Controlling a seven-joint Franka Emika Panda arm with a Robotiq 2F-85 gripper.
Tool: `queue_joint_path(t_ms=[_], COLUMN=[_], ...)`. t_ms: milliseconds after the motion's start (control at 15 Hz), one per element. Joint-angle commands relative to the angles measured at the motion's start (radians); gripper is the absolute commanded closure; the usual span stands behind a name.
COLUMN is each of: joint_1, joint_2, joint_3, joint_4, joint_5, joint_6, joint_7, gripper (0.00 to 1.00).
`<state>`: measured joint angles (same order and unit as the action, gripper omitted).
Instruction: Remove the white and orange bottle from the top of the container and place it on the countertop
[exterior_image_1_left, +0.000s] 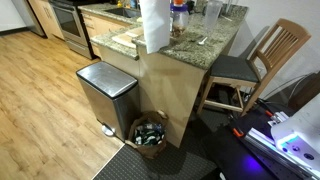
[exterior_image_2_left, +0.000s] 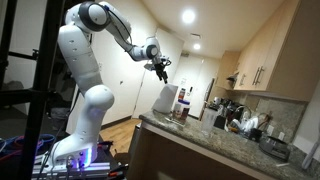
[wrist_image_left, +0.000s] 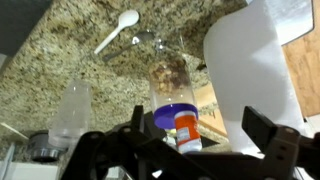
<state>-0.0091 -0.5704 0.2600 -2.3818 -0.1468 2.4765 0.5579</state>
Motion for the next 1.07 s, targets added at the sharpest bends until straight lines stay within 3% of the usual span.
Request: queue_joint_path(t_ms=[0, 133, 200, 267, 600, 800, 1000], joint_1=[-0.092, -0.166, -0.188, -0.135, -0.145, -0.062, -0.056], joint_2=[-0.005, -0.017, -0.024, -0.005, -0.006, 0.016, 0.013], joint_3=[0.048, 0.091, 0.115, 0.073, 0.083, 0.026, 0.031], joint_4=[-0.053, -0.065, -0.062, -0.044, -0.043, -0.049, -0.056], joint_5=[-0.107, -0.16, -0.143, -0.107, -0.105, -0.003, 0.06], joint_6=[0.23, 0.284, 0.24, 0.235, 0.234, 0.28, 0.323], joint_7=[0.012, 0.056, 0.106, 0.037, 0.045, -0.001, 0.003], gripper=[0.0, 0.0, 0.0, 0.0, 0.0, 0.0, 0.0])
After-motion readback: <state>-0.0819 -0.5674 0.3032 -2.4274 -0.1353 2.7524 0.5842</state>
